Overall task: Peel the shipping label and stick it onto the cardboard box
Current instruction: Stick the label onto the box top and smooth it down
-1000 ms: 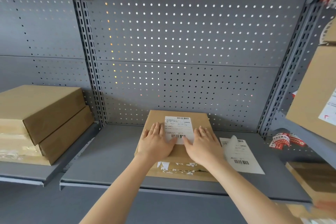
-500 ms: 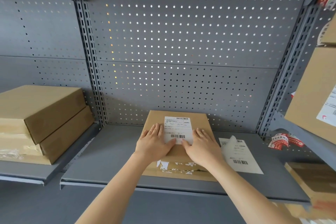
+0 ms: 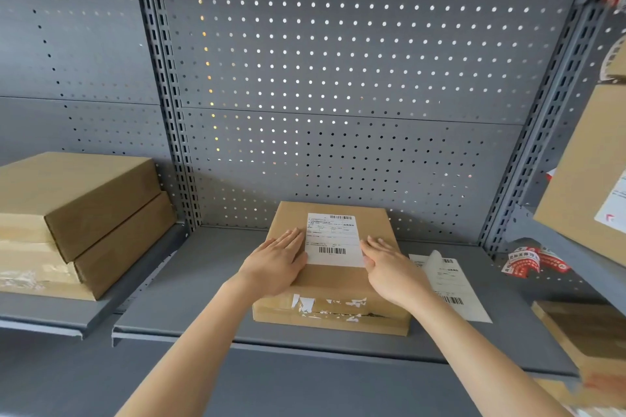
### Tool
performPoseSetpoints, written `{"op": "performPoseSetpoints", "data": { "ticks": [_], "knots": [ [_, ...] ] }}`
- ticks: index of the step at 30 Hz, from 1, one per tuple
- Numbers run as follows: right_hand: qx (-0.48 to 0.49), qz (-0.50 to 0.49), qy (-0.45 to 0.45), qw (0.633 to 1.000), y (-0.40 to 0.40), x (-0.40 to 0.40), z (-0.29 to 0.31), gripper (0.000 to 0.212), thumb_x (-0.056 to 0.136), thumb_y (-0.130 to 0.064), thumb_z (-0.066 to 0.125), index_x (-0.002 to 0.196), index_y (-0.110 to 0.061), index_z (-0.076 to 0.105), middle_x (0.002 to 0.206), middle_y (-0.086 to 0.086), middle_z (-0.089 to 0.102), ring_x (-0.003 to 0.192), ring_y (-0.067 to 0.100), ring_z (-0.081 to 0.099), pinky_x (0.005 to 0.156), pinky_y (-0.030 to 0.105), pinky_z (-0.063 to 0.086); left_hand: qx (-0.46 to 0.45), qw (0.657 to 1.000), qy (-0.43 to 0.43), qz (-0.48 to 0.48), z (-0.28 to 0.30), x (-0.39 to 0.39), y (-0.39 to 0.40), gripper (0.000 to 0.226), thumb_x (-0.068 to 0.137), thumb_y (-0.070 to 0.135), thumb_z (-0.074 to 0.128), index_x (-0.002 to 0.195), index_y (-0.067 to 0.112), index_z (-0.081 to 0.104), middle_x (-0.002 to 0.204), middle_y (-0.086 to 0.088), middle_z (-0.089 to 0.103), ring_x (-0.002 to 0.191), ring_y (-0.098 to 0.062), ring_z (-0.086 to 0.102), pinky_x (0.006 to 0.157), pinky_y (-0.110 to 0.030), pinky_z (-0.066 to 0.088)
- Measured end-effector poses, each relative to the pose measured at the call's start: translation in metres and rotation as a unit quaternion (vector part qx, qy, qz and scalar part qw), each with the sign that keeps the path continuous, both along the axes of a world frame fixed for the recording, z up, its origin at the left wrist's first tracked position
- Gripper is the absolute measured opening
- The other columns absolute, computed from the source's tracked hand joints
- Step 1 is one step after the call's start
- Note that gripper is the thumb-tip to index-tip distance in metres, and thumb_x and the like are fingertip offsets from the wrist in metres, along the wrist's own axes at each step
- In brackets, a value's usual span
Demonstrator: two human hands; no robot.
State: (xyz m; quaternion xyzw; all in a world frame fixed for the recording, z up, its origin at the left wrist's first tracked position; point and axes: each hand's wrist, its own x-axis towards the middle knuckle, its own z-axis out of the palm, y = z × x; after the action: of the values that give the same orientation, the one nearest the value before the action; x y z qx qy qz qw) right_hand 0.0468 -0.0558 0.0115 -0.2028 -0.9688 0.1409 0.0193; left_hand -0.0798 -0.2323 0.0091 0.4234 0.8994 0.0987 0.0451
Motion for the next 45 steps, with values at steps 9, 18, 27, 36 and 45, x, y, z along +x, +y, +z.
{"op": "performPoseSetpoints", "data": {
  "ticks": [9, 18, 27, 36, 45],
  "knots": [
    [-0.003, 0.026, -0.01, 1.0, 0.005, 0.006, 0.008, 0.048, 0.104, -0.023, 0.022, 0.151, -0.019, 0.013, 0.161, -0.007, 0.007, 0.147, 0.007, 0.004, 0.118, 0.028, 0.011, 0.021, 1.0, 0.001, -0.014, 0.001, -0.003, -0.004, 0.053, 0.103, 0.031, 0.019, 0.152, 0.017, 0.008, 0.161, 0.005, 0.006, 0.147, -0.006, 0.004, 0.117, -0.022, 0.003],
    [0.029, 0.068, -0.002, 0.997, -0.001, -0.005, 0.015, 0.056, 0.102, -0.04, 0.02, 0.152, -0.018, 0.009, 0.161, -0.006, 0.004, 0.148, 0.008, 0.002, 0.117, 0.026, 0.002, 0.016, 0.998, 0.019, -0.053, 0.004, 0.002, 0.015, 0.056, 0.102, 0.038, 0.021, 0.152, 0.021, 0.004, 0.161, 0.007, -0.001, 0.147, -0.004, -0.003, 0.117, -0.024, -0.004],
    [0.038, 0.004, -0.031, 0.999, 0.019, -0.015, 0.01, 0.1, 0.078, -0.08, 0.029, 0.153, -0.017, 0.007, 0.161, -0.004, 0.001, 0.148, 0.012, 0.003, 0.119, 0.035, 0.009, -0.042, 0.998, 0.0, 0.047, 0.005, -0.014, 0.015, 0.098, 0.082, 0.077, 0.024, 0.152, 0.013, -0.003, 0.161, -0.003, -0.005, 0.148, -0.015, -0.007, 0.12, -0.032, 0.0],
    [0.039, -0.003, 0.072, 0.997, 0.032, -0.024, 0.006, 0.05, 0.095, -0.046, 0.043, 0.136, -0.018, 0.046, 0.141, -0.008, 0.046, 0.131, 0.012, 0.039, 0.104, 0.032, 0.039, -0.01, 0.999, 0.03, 0.043, 0.003, -0.029, 0.016, 0.069, 0.096, 0.057, 0.024, 0.151, 0.016, 0.015, 0.158, 0.004, 0.018, 0.143, -0.016, 0.019, 0.115, -0.032, 0.02],
    [0.047, -0.038, 0.085, 0.995, 0.038, -0.045, 0.012, 0.052, 0.093, -0.05, 0.043, 0.133, -0.017, 0.047, 0.14, -0.004, 0.047, 0.13, 0.016, 0.04, 0.1, 0.035, 0.041, 0.039, 0.994, 0.071, 0.078, 0.005, -0.042, 0.037, 0.059, 0.093, 0.058, 0.032, 0.134, 0.017, 0.042, 0.134, 0.001, 0.04, 0.127, -0.019, 0.036, 0.107, -0.033, 0.03]
  ]
}}
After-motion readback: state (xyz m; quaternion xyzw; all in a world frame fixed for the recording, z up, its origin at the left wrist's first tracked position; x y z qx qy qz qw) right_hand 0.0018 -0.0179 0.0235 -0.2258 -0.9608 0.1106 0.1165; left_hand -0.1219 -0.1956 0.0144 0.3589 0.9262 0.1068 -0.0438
